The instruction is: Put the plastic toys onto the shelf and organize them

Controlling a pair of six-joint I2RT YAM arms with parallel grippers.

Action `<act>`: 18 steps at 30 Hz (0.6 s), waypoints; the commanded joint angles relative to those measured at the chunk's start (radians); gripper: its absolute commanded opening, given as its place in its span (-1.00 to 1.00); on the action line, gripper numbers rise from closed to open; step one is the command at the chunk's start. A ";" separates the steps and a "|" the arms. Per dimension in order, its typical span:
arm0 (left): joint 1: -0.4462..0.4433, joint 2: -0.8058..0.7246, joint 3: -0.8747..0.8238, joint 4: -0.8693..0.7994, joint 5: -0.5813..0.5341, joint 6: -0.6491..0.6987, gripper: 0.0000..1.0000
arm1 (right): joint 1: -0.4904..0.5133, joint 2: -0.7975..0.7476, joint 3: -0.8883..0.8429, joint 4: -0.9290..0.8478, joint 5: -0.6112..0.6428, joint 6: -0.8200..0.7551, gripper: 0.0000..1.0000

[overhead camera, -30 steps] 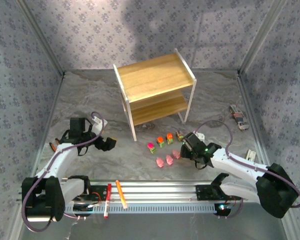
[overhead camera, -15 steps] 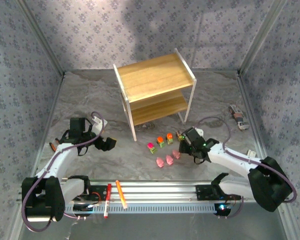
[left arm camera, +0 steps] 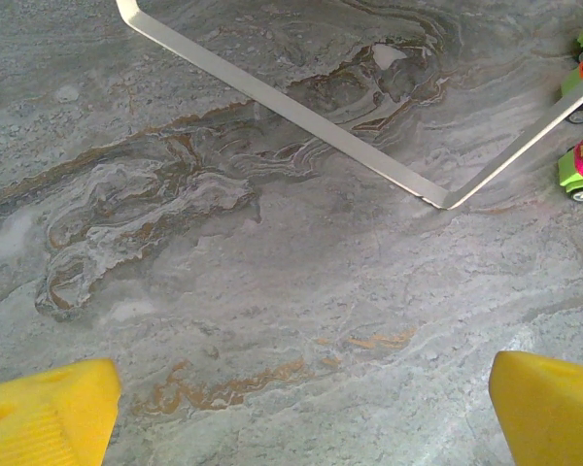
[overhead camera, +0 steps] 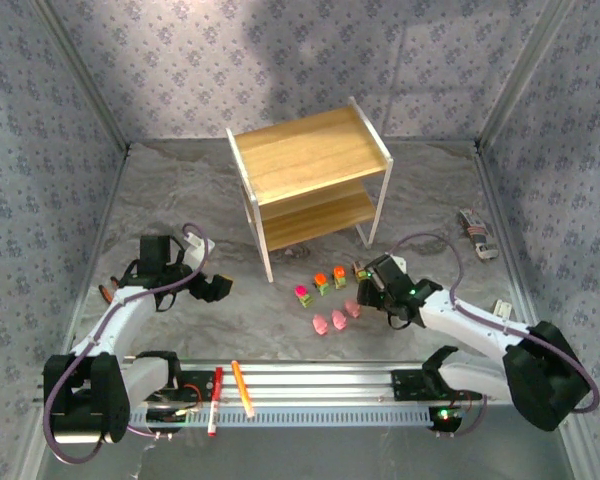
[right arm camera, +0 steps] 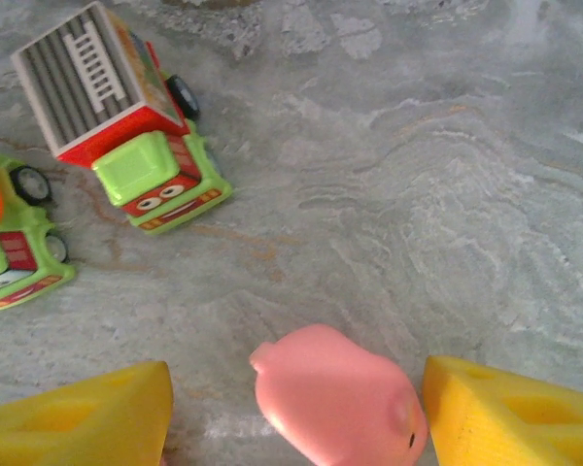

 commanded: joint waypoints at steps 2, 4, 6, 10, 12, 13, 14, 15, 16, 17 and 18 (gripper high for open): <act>-0.005 0.008 0.003 -0.006 0.007 0.005 0.95 | 0.020 -0.010 -0.009 -0.029 -0.002 0.028 0.40; -0.005 0.006 0.003 -0.006 0.007 0.005 0.95 | 0.026 -0.001 -0.009 -0.045 0.013 0.035 0.40; -0.005 0.006 0.001 -0.006 0.007 0.005 0.95 | 0.027 0.006 -0.012 -0.052 0.028 0.043 0.40; -0.004 0.005 0.001 -0.006 0.006 0.004 0.95 | 0.032 0.019 -0.017 -0.034 0.017 0.048 0.39; -0.005 0.005 0.001 -0.006 0.006 0.005 0.95 | 0.042 0.025 -0.009 -0.043 0.027 0.055 0.38; -0.005 0.005 0.001 -0.006 0.006 0.005 0.95 | 0.049 0.026 -0.005 -0.051 0.035 0.058 0.38; -0.005 0.005 0.002 -0.006 0.006 0.005 0.95 | 0.050 0.024 -0.005 -0.059 0.044 0.064 0.38; -0.004 0.004 0.001 -0.006 0.006 0.005 0.95 | 0.051 0.021 -0.006 -0.065 0.051 0.069 0.38; -0.004 0.005 0.002 -0.006 0.005 0.005 0.95 | 0.050 0.018 -0.009 -0.070 0.060 0.074 0.38; -0.005 0.004 0.002 -0.006 0.006 0.005 0.95 | 0.051 0.015 -0.012 -0.075 0.065 0.079 0.37; -0.004 0.003 0.001 -0.006 0.006 0.005 0.95 | 0.050 0.012 -0.014 -0.074 0.065 0.078 0.37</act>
